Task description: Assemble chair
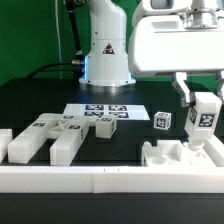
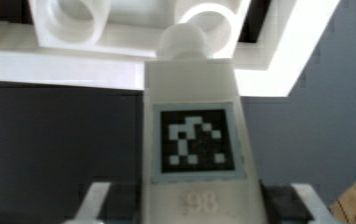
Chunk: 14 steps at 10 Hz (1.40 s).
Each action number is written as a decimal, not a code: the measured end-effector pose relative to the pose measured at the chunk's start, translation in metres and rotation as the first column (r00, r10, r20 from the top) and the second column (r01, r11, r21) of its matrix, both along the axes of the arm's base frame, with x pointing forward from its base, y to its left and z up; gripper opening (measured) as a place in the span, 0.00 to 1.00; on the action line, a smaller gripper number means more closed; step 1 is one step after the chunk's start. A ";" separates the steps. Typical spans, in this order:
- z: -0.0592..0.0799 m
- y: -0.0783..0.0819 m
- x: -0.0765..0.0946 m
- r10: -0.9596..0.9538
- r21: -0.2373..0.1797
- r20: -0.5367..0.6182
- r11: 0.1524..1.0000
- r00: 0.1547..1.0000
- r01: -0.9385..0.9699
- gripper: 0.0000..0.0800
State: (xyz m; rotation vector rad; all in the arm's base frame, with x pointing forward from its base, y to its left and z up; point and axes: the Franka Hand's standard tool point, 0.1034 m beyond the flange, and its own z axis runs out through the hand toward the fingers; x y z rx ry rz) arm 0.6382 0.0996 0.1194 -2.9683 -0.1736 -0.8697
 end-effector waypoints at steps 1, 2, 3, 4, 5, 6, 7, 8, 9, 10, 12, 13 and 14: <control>-0.008 0.001 -0.003 0.003 -0.002 -0.012 1.000 1.000 -0.003 0.37; -0.008 0.002 -0.003 0.004 -0.003 -0.017 1.000 1.000 -0.004 0.37; -0.009 0.002 -0.003 0.005 -0.004 -0.018 1.000 1.000 -0.005 0.37; -0.011 0.002 -0.004 0.006 -0.005 -0.021 1.000 1.000 -0.006 0.37; -0.013 0.002 -0.004 0.007 -0.006 -0.023 1.000 1.000 -0.007 0.37; -0.014 0.002 -0.003 0.007 -0.006 -0.024 1.000 1.000 -0.007 0.37; -0.016 0.003 -0.002 0.009 -0.006 -0.026 1.000 1.000 -0.009 0.37; -0.018 0.004 -0.002 0.010 -0.006 -0.027 1.000 1.000 -0.010 0.37; -0.019 0.005 -0.001 0.011 -0.006 -0.027 1.000 1.000 -0.012 0.37; -0.019 0.008 -0.002 0.015 -0.006 -0.027 1.000 1.000 -0.016 0.37; -0.026 0.009 -0.004 0.018 -0.007 -0.037 1.000 0.999 -0.018 0.37; -0.030 0.010 -0.006 0.020 -0.008 -0.041 1.000 0.999 -0.020 0.37; -0.033 0.011 -0.008 0.022 -0.008 -0.034 1.000 0.999 -0.022 0.37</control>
Offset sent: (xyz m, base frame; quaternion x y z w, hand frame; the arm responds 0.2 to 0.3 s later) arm 0.0054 0.0013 -0.0026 0.0005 0.0041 -0.0014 1.0000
